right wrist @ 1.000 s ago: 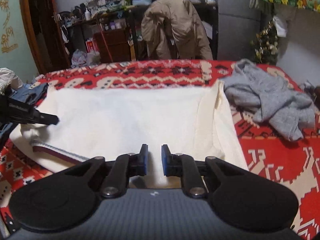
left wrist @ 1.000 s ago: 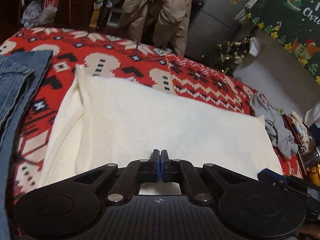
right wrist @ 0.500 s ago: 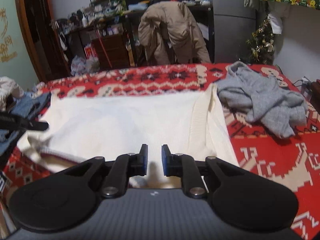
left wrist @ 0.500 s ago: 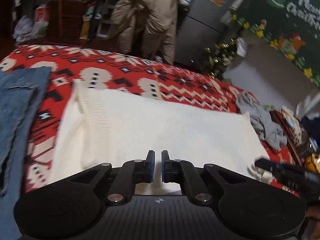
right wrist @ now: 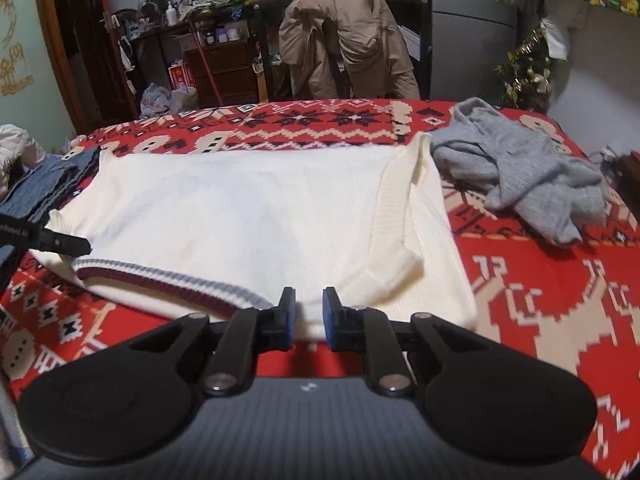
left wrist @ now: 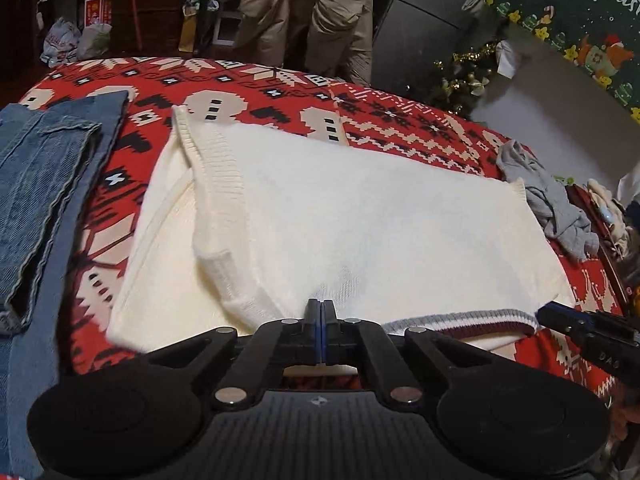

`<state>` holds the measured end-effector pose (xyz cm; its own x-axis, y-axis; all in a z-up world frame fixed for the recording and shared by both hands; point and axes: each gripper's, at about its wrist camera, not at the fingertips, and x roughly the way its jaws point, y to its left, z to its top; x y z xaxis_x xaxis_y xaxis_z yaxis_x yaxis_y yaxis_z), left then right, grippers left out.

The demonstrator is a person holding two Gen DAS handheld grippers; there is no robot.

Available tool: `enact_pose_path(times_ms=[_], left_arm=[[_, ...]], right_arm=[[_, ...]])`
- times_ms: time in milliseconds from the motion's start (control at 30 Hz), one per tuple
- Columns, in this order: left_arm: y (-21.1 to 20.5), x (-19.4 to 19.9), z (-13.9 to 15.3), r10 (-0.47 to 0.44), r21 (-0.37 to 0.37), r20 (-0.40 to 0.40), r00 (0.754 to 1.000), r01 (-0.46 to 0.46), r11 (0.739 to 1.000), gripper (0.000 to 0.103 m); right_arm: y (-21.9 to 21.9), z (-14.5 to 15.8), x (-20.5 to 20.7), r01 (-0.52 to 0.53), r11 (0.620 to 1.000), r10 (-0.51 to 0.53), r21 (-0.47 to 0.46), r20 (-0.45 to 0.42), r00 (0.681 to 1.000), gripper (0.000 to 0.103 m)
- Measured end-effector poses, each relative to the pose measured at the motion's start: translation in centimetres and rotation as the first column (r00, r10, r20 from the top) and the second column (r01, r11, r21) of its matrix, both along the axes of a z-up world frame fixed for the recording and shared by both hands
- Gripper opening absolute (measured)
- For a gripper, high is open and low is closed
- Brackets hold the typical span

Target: Fold clothes

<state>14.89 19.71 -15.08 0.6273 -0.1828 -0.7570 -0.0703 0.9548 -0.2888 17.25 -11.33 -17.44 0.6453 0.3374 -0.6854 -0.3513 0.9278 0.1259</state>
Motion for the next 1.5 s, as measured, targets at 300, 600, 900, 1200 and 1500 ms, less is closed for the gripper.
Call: enact_pose_path(times_ms=[300,600,900,1200,1500], left_arm=[[4.0,-1.6,0.8,0.199,-0.147,0.054,0.979,-0.189,0.971,0.005],[5.6,-1.1,-0.6,0.309,-0.163,0.003,0.951,-0.305,0.938,0.004],[6.9,-3.2,0.7,0.396,-0.148,0.019,0.918,-0.389,0.909,0.007],[5.7,-2.5,1.7,0.303,-0.283,0.150,0.941,-0.253,0.925,0.007],[5.4,-1.4,-0.7,0.304,-0.246,0.013,0.953,-0.291,0.924,0.005]], right_arm=[[-2.3,1.1,0.6,0.107,0.988,-0.115,0.114,0.062,0.991,0.016],[-2.1,-0.8,2.5,0.138,0.988,-0.141,0.070,0.035,0.989,0.016],[-3.9,0.6,0.9,0.201,0.978,-0.201,0.061,-0.001,0.979,0.019],[-3.5,2.0,2.1,0.177,0.975,-0.185,0.136,0.051,0.981,0.020],[-0.3,-0.4,2.6,0.069,0.996,-0.070,0.059,0.016,0.997,0.021]])
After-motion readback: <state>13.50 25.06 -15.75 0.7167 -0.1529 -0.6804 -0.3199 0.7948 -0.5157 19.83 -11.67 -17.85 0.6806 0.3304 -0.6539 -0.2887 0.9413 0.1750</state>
